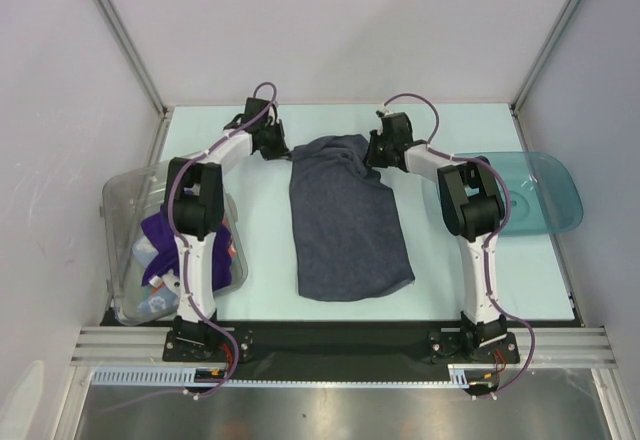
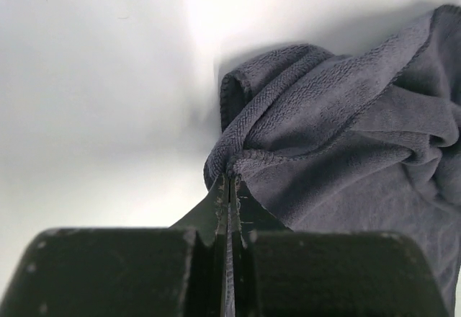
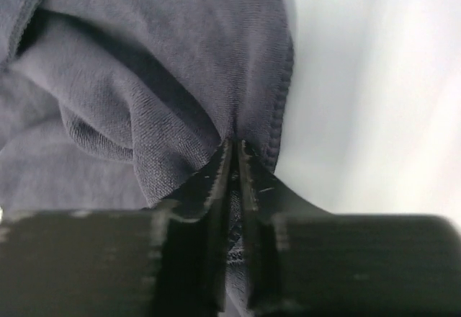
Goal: Fold and stack the towels
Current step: Flatten out the crumpled towel
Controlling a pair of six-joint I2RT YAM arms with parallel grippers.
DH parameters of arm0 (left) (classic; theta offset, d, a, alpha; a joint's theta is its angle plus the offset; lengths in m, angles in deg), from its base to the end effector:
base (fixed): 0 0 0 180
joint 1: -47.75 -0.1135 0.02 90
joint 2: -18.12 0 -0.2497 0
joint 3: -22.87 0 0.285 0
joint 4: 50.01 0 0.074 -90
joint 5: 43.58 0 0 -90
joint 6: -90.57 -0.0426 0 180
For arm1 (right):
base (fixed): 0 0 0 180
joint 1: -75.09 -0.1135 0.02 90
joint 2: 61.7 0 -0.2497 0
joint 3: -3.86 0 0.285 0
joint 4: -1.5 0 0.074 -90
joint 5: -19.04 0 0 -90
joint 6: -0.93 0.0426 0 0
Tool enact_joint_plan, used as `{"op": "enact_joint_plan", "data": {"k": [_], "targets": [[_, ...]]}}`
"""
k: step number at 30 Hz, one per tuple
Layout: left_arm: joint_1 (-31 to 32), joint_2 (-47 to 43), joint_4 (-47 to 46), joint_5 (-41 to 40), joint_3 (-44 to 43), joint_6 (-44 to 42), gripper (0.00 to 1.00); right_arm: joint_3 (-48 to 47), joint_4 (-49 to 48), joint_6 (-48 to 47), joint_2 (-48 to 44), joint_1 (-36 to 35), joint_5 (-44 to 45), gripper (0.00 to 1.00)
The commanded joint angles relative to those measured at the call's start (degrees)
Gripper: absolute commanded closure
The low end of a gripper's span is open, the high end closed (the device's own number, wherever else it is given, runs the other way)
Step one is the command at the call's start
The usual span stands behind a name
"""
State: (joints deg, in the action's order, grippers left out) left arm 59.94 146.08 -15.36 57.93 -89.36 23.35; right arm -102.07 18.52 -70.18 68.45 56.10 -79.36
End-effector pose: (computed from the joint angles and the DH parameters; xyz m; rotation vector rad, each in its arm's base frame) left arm 0.5082 -0.1185 0.1440 -0.1400 2.4909 -0.5095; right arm 0.4975 0.1778 0.1109 -0.0797 2.3330 0.5053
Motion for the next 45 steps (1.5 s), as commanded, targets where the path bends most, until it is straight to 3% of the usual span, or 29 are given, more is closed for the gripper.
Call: {"op": "enact_joint_plan", "data": {"k": [1, 6, 19, 28, 33, 45], "targets": [[-0.3, -4.7, 0.0, 1.7, -0.1, -2.3, 1.00, 2.9, 0.3, 1.3, -4.8, -0.4, -1.4, 0.84], [-0.3, -3.2, 2.3, 1.1, -2.8, -3.7, 1.00, -5.4, 3.0, 2.1, -3.3, 1.9, -3.9, 0.66], [-0.3, -1.8, 2.5, 0.5, -4.3, -4.6, 1.00, -23.0, 6.4, 5.0, 11.9, 7.6, -11.8, 0.55], [-0.3, -1.9, 2.2, 0.3, -4.3, -4.5, 1.00, -24.1, 4.1, 7.4, 15.9, 5.9, -17.2, 0.43], [-0.3, -1.6, 1.8, 0.7, -4.5, -4.0, 1.00, -23.9, -1.8, 11.2, 17.4, 6.0, -25.0, 0.37], [-0.2, -1.7, 1.2, 1.3, -4.6, -3.0, 1.00, -15.9, -21.5, 18.4, 12.9, 7.6, -35.8, 0.37]]}}
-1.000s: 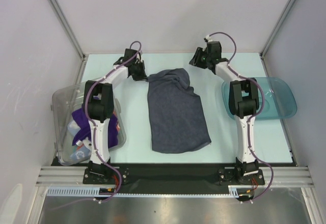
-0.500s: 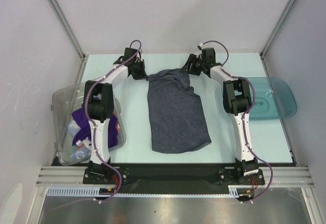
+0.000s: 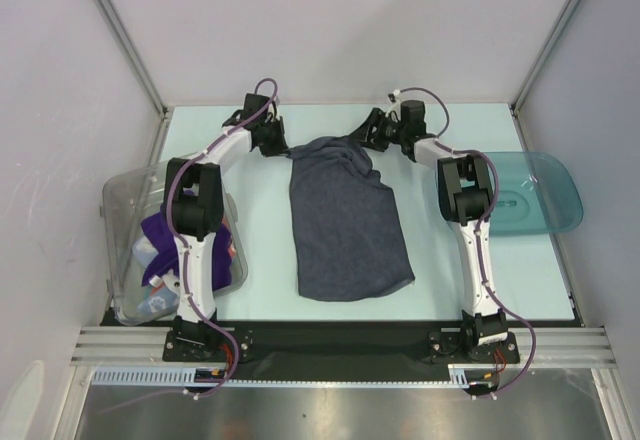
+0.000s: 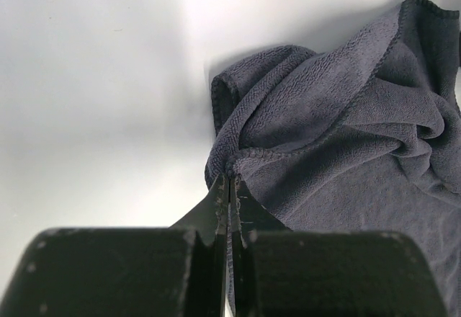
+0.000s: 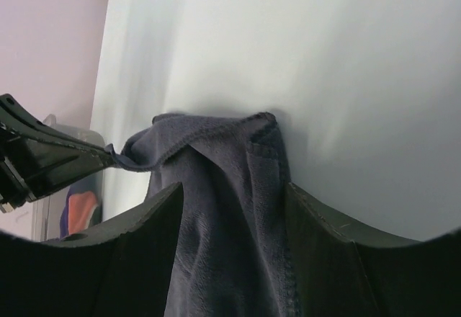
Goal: Fold and stack the towels
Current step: Flatten out the crumpled towel
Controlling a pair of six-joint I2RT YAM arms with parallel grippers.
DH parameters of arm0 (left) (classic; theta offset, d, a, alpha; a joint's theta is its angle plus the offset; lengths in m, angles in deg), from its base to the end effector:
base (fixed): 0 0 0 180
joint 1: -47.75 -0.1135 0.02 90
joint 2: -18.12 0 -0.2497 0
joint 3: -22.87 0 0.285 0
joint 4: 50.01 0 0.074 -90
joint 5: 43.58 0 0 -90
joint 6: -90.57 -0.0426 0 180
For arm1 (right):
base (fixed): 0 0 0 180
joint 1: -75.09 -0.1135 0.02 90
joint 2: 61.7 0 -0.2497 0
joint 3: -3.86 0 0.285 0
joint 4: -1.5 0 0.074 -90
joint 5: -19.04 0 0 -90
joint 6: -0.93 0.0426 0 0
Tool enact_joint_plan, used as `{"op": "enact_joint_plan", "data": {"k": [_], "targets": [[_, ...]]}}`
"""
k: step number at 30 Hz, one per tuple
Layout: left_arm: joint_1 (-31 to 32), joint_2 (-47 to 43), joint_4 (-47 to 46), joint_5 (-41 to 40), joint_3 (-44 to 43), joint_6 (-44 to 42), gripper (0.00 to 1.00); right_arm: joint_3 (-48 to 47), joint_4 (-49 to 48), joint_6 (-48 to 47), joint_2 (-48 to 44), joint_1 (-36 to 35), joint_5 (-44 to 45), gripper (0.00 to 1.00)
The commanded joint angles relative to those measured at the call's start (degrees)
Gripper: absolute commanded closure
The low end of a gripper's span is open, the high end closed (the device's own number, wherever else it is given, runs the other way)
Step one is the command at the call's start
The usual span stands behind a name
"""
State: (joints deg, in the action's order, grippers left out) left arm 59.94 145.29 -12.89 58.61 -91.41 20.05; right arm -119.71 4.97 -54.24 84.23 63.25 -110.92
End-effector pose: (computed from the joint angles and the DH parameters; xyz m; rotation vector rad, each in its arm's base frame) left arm 0.5093 -0.1192 0.1603 -0.0615 2.4816 -0.5011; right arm 0.5683 0.1471 0.0985 -0.0498 2.1213 1.2044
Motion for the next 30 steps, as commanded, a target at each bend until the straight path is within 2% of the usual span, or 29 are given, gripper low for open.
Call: {"op": "enact_joint_plan", "data": {"k": [1, 5, 11, 14, 21, 30], "targets": [[-0.2, -0.9, -1.2, 0.6, -2.6, 0.4, 1.00, 0.8, -7.1, 2.1, -2.4, 0.6, -3.9, 0.37], [-0.2, -0.9, -1.3, 0.6, -2.7, 0.5, 1.00, 0.1, -6.7, 2.3, -0.5, 1.0, -4.3, 0.42], [-0.2, -0.3, -1.0, 0.2, -3.1, 0.3, 1.00, -0.1, -14.1, 7.2, 1.6, 1.3, -7.8, 0.51], [-0.2, 0.1, -0.7, 0.2, -3.8, 0.3, 1.00, -1.9, -11.7, 5.9, 2.5, 1.4, -6.8, 0.54], [-0.1, 0.7, -0.5, 0.3, -4.8, 0.5, 1.00, -3.4, -6.0, 1.9, 2.1, 2.3, -4.4, 0.51], [-0.1, 0.6, 0.1, -0.7, -5.0, 0.3, 1.00, -0.5, 3.7, -8.4, -5.0, 2.3, 8.1, 0.49]]}}
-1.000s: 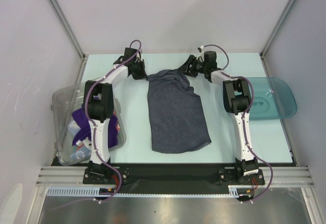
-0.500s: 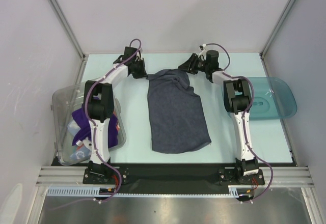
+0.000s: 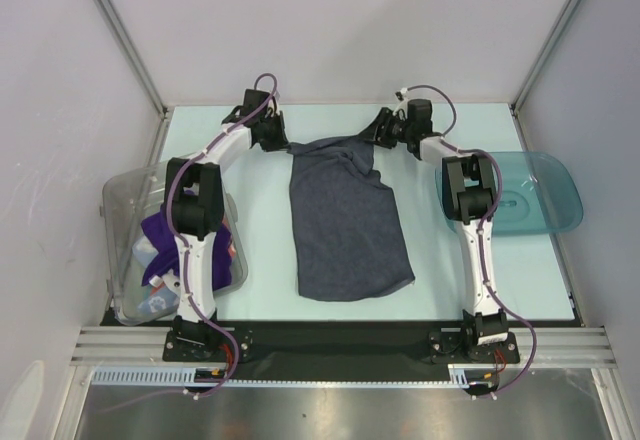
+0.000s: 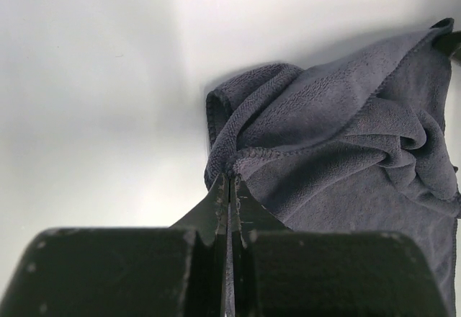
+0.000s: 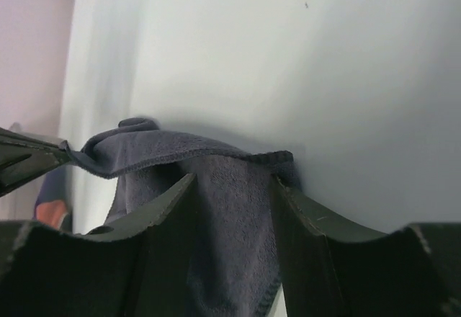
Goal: Fold and stack the towels
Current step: Flatten out the crumpled towel
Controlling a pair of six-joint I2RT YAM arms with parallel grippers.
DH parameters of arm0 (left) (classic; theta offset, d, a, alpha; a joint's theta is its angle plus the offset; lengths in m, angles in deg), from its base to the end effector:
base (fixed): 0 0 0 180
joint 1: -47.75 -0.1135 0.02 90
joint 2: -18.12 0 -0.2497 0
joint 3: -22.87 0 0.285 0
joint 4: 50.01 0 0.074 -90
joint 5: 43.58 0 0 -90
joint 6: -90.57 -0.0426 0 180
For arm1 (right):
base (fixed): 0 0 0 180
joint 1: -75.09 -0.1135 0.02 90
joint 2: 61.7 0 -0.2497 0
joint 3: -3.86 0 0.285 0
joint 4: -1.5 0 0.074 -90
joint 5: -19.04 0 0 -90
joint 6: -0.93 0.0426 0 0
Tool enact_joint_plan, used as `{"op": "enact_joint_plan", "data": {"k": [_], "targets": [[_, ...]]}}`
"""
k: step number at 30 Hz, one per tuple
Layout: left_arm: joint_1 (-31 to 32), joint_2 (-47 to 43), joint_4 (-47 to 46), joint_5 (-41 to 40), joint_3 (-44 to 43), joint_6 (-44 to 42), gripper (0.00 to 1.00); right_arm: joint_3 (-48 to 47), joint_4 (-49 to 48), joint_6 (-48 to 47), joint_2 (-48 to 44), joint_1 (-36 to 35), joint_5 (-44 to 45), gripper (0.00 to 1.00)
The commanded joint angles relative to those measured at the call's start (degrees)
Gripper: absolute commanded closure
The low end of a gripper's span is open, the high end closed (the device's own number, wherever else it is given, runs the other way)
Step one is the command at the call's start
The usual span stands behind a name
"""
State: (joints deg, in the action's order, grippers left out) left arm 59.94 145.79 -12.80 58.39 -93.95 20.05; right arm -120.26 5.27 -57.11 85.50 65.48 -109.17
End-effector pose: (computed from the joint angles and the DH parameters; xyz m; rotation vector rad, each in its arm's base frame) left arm 0.5160 -0.1205 0.1715 -0.0574 2.4472 -0.5025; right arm 0.5753 0.1241 0.0885 -0.0312 2.1179 1.1227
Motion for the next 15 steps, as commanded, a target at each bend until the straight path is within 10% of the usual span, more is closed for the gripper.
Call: {"op": "enact_joint_plan", "data": {"k": [1, 15], "targets": [[-0.1, 0.2, 0.0, -0.3, -2.4, 0.2, 1.00, -0.2, 4.2, -6.2, -6.4, -0.1, 7.9, 0.49], [-0.1, 1.4, 0.5, -0.2, -4.8, 0.2, 1.00, -12.6, 17.4, -15.1, 1.1, -2.3, 13.3, 0.53]]}}
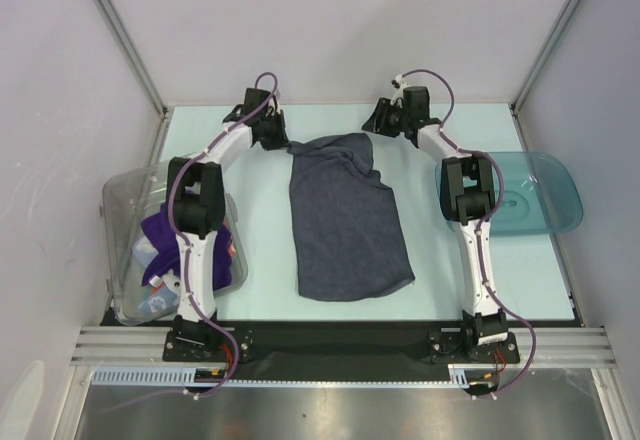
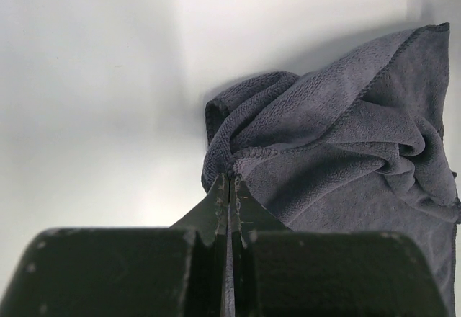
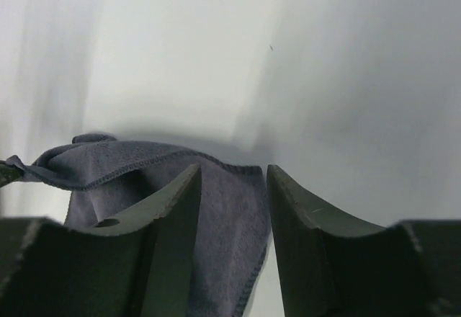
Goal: Fold and stack the towels
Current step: Flatten out the crumpled towel
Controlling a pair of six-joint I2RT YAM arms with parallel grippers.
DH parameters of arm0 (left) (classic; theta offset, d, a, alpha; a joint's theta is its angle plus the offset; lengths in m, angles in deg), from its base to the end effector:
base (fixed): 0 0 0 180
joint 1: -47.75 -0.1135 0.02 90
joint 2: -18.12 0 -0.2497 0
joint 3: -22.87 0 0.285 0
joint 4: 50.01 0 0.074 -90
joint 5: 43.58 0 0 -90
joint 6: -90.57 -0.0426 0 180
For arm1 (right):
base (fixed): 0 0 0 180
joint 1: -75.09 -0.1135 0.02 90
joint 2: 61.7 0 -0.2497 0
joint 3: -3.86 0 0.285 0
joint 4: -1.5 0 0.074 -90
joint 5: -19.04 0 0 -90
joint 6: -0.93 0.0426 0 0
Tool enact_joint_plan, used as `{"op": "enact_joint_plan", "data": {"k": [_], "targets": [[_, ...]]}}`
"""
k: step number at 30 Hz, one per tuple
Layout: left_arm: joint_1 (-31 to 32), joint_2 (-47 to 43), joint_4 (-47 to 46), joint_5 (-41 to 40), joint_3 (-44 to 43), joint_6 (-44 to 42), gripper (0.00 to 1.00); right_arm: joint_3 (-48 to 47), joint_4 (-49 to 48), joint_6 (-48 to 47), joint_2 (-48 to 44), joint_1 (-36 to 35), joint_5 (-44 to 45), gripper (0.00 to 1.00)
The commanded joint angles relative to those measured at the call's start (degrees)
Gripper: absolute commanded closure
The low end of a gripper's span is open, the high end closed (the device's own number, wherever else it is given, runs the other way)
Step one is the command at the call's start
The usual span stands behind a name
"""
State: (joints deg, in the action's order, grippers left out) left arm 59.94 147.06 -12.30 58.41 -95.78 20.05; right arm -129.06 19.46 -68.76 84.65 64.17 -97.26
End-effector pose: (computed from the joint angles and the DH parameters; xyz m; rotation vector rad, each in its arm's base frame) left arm 0.5208 -0.1216 0.1708 -0.0571 2.4461 -0.5031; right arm 0.5864 0.1324 0.1272 -0.1046 2.1584 0.8058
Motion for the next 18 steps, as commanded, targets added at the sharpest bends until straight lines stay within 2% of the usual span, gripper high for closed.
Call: {"op": "enact_joint_plan", "data": {"k": [1, 3, 5, 7, 8, 10, 18], "targets": [[-0.1, 0.3, 0.0, -0.1, -3.1, 0.1, 1.00, -3.5, 3.1, -3.7, 2.1, -0.9, 1.4, 0.56], [-0.1, 0.5, -0.6, 0.4, -3.3, 0.1, 1.00, -3.2, 2.6, -4.3, 2.1, -1.1, 1.8, 0.64], [-0.1, 0.6, -1.2, 1.2, -3.4, 0.2, 1.00, -3.6, 3.3, -4.8, 2.2, -1.0, 2.0, 0.67], [-0.1, 1.1, -1.1, 1.1, -4.2, 0.3, 1.00, -4.0, 4.7, -6.2, 1.8, -1.3, 2.9, 0.64], [-0.1, 1.4, -1.0, 1.1, -4.7, 0.3, 1.00, -3.7, 5.5, -6.8, 1.3, -1.5, 3.5, 0.57], [-0.1, 2.1, -0.6, 1.4, -5.3, 0.6, 1.00, -3.0, 5.3, -7.8, 0.5, -1.6, 4.6, 0.55], [-0.1, 2.2, -0.7, 1.3, -5.3, 0.3, 1.00, -3.4, 7.5, -9.4, 0.9, -1.9, 5.6, 0.56]]}}
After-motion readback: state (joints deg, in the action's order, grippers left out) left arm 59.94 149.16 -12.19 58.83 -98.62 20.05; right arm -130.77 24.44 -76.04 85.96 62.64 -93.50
